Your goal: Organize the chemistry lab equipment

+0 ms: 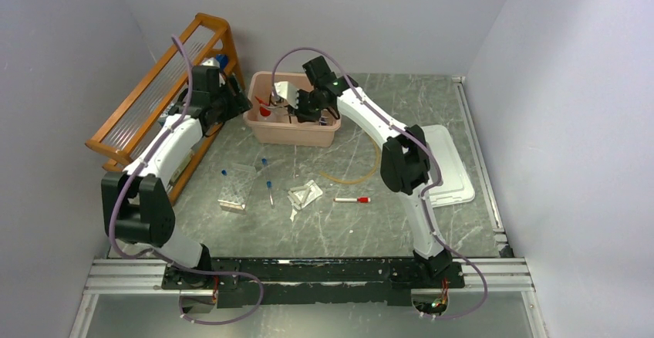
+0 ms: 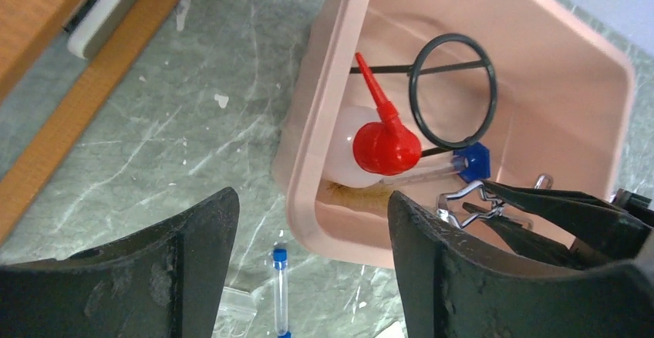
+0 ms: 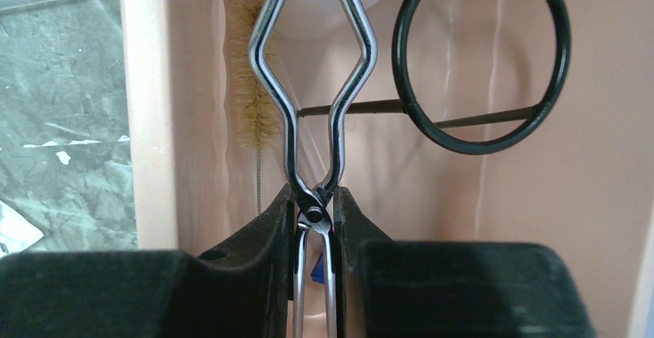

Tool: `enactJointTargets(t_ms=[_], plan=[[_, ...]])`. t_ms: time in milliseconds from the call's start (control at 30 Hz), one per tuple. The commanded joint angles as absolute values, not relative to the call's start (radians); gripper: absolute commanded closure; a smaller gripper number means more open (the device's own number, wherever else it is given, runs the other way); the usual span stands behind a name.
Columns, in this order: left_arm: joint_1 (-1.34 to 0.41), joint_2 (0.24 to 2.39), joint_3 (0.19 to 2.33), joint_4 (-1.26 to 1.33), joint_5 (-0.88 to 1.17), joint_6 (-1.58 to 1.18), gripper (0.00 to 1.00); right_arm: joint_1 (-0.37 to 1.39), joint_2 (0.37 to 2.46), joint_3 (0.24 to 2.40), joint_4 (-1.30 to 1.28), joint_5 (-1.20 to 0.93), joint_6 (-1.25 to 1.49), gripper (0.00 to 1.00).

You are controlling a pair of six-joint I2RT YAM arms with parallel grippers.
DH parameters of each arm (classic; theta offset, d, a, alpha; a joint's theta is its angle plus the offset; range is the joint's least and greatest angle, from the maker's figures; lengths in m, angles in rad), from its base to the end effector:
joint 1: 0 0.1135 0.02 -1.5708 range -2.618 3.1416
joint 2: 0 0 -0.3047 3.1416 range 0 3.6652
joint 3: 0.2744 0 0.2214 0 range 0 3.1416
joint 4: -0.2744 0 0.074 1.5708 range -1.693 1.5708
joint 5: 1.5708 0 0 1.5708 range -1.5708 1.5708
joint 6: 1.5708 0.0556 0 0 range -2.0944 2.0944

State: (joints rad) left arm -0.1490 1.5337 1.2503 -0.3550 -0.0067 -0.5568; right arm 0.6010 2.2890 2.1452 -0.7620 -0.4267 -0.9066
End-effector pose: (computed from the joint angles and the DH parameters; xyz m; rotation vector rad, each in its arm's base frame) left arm 0.3305 -0.0492 0.3388 -0.4565 2.1890 -0.3819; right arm 0.4133 0.3113 0.2737 -1.7719 1.6255 0.3874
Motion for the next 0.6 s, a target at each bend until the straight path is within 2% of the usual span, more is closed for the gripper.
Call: enactJointTargets(t_ms=[0,367,567], plan=[[-0.131,1.583,1.291,-0.314,0.082,-0.547,0.26,0.610,2.314,2.143,-0.756,-0.396,-0.935,0.96],[-0.127,1.623,1.278,-0.284,0.118,-0.527,0.43,0.615,2.326,2.110,-0.739,-0.352,-0.922,0.85],[-0.127,1.633,1.276,-0.285,0.112,-0.519,0.44,0.616,2.332,2.118,-0.746,-0.351,-0.911,0.76]])
